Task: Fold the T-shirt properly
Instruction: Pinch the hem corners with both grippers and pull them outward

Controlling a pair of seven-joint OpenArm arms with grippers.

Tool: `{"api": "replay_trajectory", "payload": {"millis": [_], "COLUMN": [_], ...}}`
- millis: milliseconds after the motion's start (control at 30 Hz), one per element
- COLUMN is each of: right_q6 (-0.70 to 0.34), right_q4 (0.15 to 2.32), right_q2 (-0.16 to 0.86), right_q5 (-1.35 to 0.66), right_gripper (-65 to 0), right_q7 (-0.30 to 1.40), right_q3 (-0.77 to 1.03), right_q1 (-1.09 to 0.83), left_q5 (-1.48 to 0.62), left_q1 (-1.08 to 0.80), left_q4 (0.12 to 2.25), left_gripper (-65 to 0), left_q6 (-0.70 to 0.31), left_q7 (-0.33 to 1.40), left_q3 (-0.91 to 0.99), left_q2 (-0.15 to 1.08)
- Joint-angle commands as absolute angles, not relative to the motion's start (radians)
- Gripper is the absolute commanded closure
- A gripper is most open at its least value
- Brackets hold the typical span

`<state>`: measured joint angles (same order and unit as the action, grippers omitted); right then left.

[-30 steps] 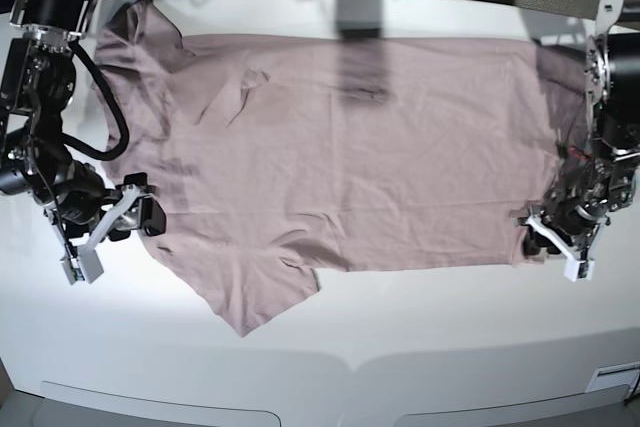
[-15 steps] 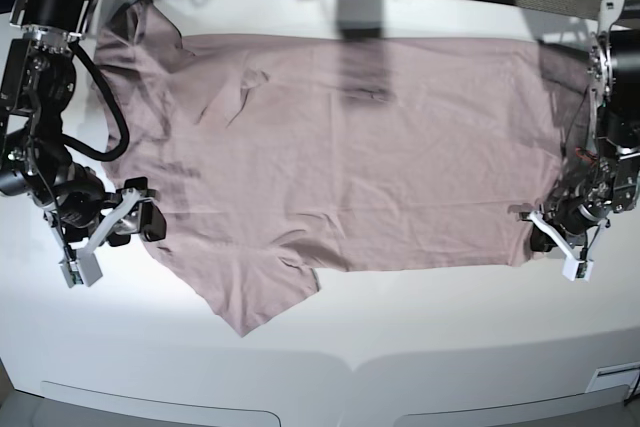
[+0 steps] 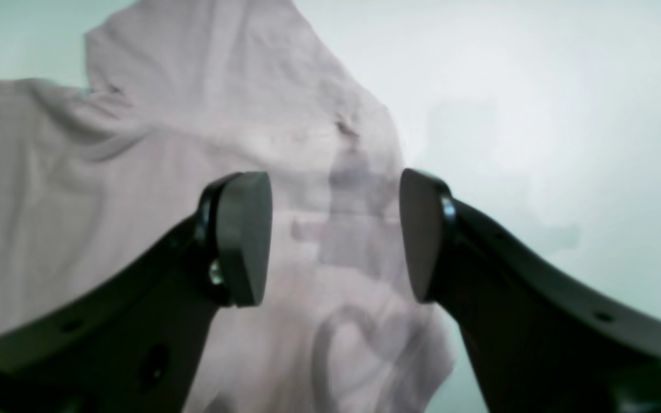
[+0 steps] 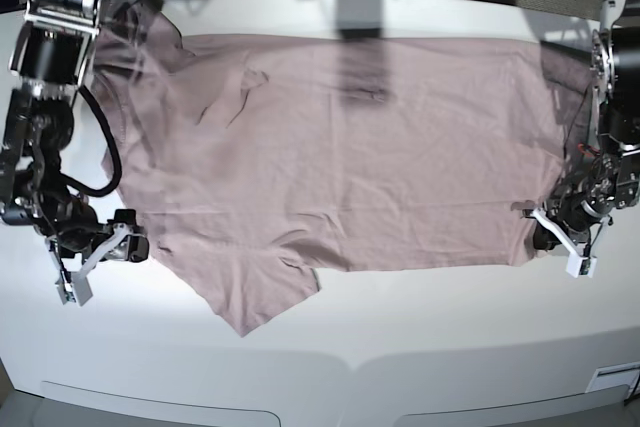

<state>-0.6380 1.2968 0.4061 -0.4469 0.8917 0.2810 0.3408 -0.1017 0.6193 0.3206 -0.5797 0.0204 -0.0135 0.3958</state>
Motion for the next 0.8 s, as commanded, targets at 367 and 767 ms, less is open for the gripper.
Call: {"api": "replay_trajectory", "payload": {"millis": [367,767], "right_q6": [-0.673,-0.593], "right_q4": [0.918,0.735], "right_q2": [0.417,0.411], "right_q5": [-0.265,-0.171], "right_gripper": [-43.3,-43.2], "right_q7": [0.718,0.691], "right_q3": [0.17,0.098], "right_q1": [0.606,0.639], "left_q5": [-0.14,-0.14], "left_q1": [0.651,0.651], "left_q4": [0.335,0.335], "left_gripper": [-2.1,-2.1], "left_q6": [-0.585,-0.584], "left_q7": [-0.001,-0.002], "left_q3": [-0.012,-0.012], "left_q2": [0.413,0.413]}}
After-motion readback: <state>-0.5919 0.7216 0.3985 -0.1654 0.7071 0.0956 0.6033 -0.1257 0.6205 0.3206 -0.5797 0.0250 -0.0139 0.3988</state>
